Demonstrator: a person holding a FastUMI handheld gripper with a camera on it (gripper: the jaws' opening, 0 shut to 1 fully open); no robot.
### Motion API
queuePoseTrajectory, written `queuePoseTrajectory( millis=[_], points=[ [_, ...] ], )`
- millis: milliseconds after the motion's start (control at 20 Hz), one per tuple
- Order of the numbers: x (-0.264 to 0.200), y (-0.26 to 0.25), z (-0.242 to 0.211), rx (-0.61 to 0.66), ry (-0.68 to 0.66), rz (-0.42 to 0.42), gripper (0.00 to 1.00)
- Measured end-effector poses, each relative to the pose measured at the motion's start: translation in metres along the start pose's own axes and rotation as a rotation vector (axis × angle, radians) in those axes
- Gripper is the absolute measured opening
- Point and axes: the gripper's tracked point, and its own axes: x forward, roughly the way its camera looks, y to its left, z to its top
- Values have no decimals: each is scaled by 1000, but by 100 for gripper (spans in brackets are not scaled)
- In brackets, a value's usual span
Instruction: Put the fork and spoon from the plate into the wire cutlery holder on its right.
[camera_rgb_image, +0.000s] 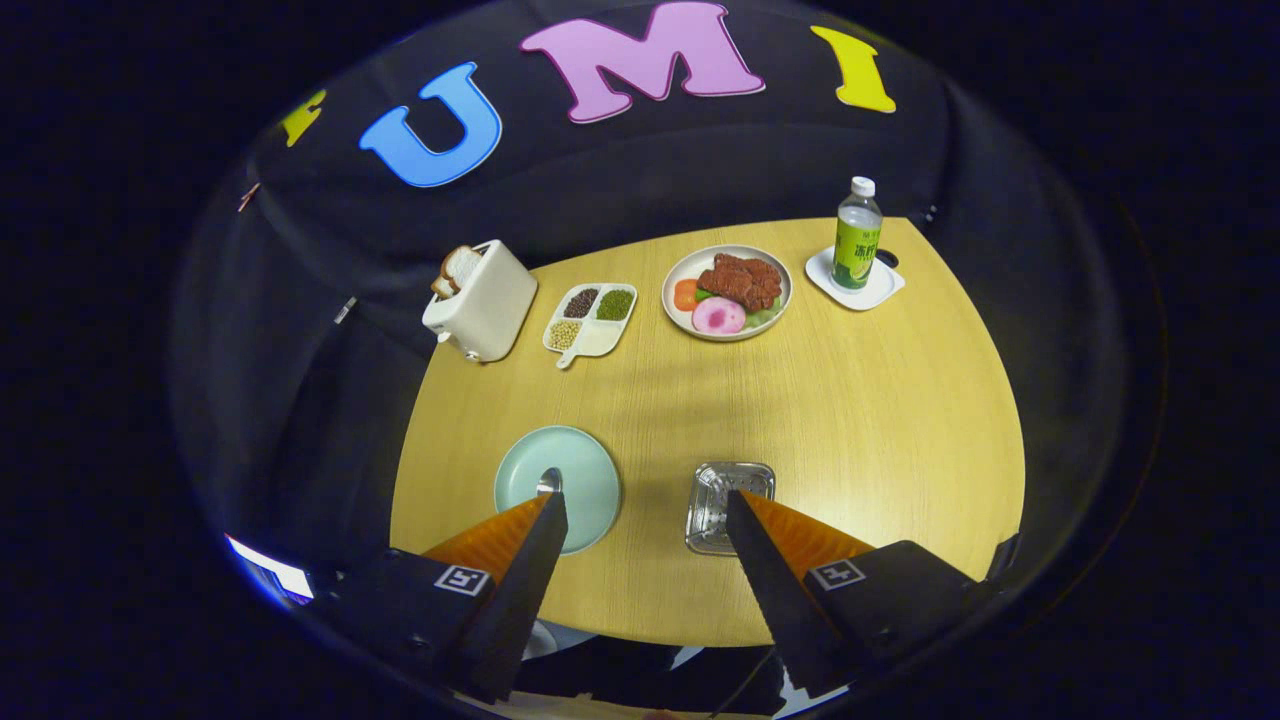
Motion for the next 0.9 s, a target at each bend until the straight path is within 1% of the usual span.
queuePoseTrajectory(
  millis=[100, 150, 300, 400, 550, 900],
  points=[
    [2, 15, -2, -33, -59, -19, 99],
    [6, 26, -9, -38, -64, -17, 99],
    [18, 67, -37, -19, -48, 28, 99],
    [30, 84, -54, -30, -32, 31, 99],
    [55, 102, -76, -50, 15, 13, 99],
    [123, 133, -129, -63, 195, -27, 99]
  ],
)
